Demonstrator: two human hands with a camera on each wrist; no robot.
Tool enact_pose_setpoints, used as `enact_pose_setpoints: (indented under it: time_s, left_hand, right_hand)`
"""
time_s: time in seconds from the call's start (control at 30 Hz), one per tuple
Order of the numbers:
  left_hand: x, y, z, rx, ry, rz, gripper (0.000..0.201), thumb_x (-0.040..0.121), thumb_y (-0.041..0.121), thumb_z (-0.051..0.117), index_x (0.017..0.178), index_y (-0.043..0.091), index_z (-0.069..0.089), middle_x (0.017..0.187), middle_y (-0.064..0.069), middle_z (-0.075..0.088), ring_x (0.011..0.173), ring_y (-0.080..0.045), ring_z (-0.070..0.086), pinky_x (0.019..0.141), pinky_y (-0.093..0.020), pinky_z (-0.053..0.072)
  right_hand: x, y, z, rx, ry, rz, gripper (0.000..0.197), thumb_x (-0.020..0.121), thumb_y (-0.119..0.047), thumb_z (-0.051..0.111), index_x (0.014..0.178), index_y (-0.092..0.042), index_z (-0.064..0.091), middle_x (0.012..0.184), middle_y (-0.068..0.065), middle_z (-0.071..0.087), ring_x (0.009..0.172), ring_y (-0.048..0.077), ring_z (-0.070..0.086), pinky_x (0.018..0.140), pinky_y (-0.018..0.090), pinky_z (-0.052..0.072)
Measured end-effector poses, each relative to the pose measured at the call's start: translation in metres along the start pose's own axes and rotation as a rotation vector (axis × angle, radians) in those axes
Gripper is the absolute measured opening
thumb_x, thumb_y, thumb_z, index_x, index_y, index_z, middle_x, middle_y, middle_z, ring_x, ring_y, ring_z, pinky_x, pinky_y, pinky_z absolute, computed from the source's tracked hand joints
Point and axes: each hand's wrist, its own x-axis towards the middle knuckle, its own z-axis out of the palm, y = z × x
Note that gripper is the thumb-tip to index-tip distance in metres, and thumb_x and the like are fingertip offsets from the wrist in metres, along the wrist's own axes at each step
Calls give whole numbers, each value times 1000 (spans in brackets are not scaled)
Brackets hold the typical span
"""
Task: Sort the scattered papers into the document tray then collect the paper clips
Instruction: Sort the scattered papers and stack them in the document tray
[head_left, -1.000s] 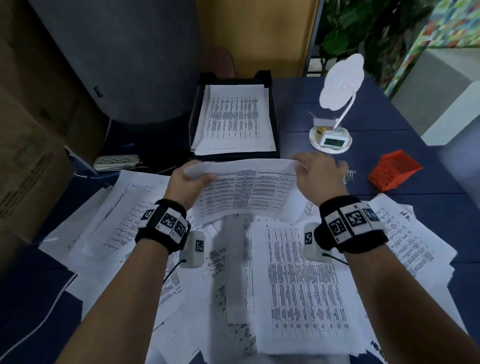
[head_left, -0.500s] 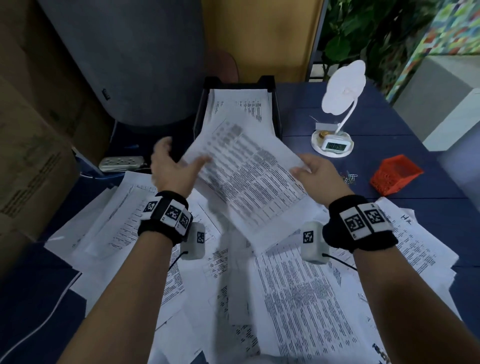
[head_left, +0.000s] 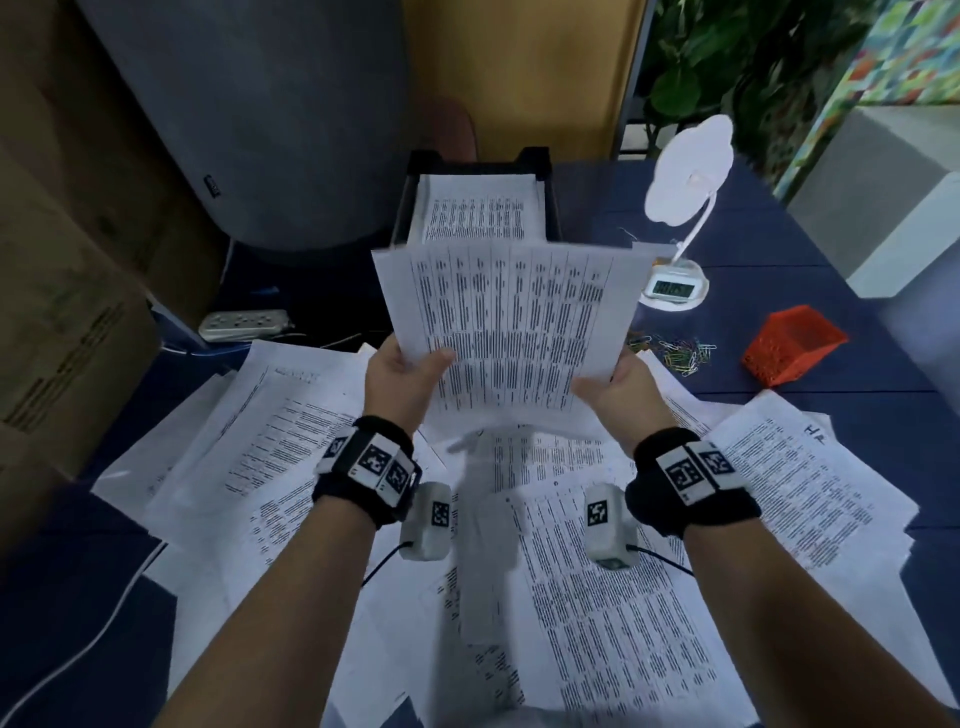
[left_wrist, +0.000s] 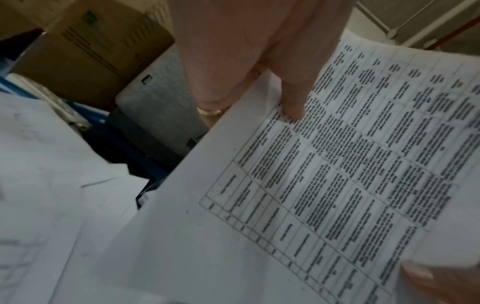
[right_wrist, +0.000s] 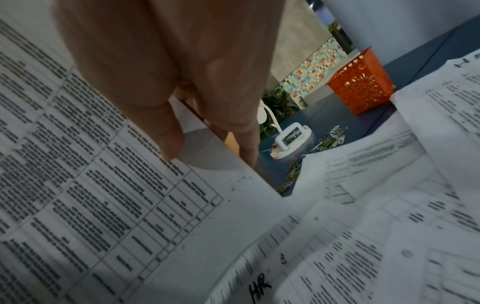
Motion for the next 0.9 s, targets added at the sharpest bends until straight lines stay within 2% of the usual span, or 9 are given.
enact_pose_setpoints:
  time_s: [0.13, 0.27, 0.37, 0.47, 0.57, 0.63, 0.7, 0.8, 0.9]
  left_hand:
    - [-1, -20, -1, 139, -57, -62, 24, 80, 9, 73, 103, 7, 66, 95, -3, 70, 90, -20, 66, 84, -39, 54]
    - [-6, -16, 3, 136, -71, -60, 14, 86, 9, 67, 99, 5, 65, 82, 1, 65, 74, -10, 60, 68, -22, 49]
    - [-2, -6, 2, 35, -57, -46, 22, 89, 8, 63, 110, 7, 62, 90, 6, 66, 80, -1, 61, 64, -9, 50]
    - [7, 1, -5, -35, -1, -84, 26, 88, 12, 65, 114, 8, 61, 94, 5, 67, 86, -5, 63, 72, -17, 51]
    - [14, -9, -14, 34, 21, -168, 19, 87, 19, 68, 105, 16, 63, 93, 4, 68, 86, -12, 63, 75, -26, 50]
    - [15, -22, -20, 145, -17, -249, 16, 86, 23, 68, 100, 19, 63, 98, -1, 68, 90, -19, 65, 77, -32, 53]
    - [12, -40, -26, 260, -73, -347, 31, 83, 31, 72, 108, 16, 62, 112, -7, 67, 100, -27, 64, 89, -44, 52]
    - [7, -68, -33, 443, -106, -525, 97, 65, 59, 76, 139, 8, 40, 139, -9, 49, 120, -31, 52, 101, -49, 45]
    - [-1, -77, -34, 545, -114, -582, 93, 78, 48, 72, 147, 6, 26, 147, -16, 38, 129, -35, 43, 106, -47, 39]
  right_hand:
    - [2, 16, 1, -9, 23, 66, 38, 85, -1, 64, 120, -12, 57, 110, 1, 69, 102, 20, 65, 96, 45, 50]
    - [4, 17, 2, 0, 44, 60, 27, 90, -3, 59, 115, -13, 57, 107, 0, 67, 100, 20, 63, 89, 38, 51]
    - [3, 15, 2, 45, 12, 19, 23, 91, -4, 58, 111, -15, 58, 98, -6, 67, 92, 14, 63, 78, 29, 49]
    - [5, 24, 4, -33, -35, 54, 16, 92, -11, 59, 106, -18, 63, 103, -1, 69, 100, 20, 63, 91, 38, 50]
    - [4, 38, 9, -102, -78, 136, 16, 93, -14, 56, 103, -21, 66, 106, 3, 70, 103, 28, 64, 95, 49, 49]
    - [0, 46, 12, -107, -128, 191, 23, 95, -9, 52, 114, -14, 64, 111, 4, 69, 105, 26, 64, 96, 45, 49]
    - [-5, 55, 14, -128, -188, 268, 29, 95, -4, 46, 120, -10, 60, 113, 5, 67, 99, 22, 64, 83, 34, 53]
    - [-13, 66, 15, -211, -264, 367, 32, 94, 0, 41, 119, -8, 58, 110, 8, 65, 87, 20, 62, 61, 22, 47]
    - [-14, 75, 16, -293, -318, 412, 29, 92, 1, 42, 114, -8, 59, 105, 10, 64, 86, 26, 61, 65, 24, 47]
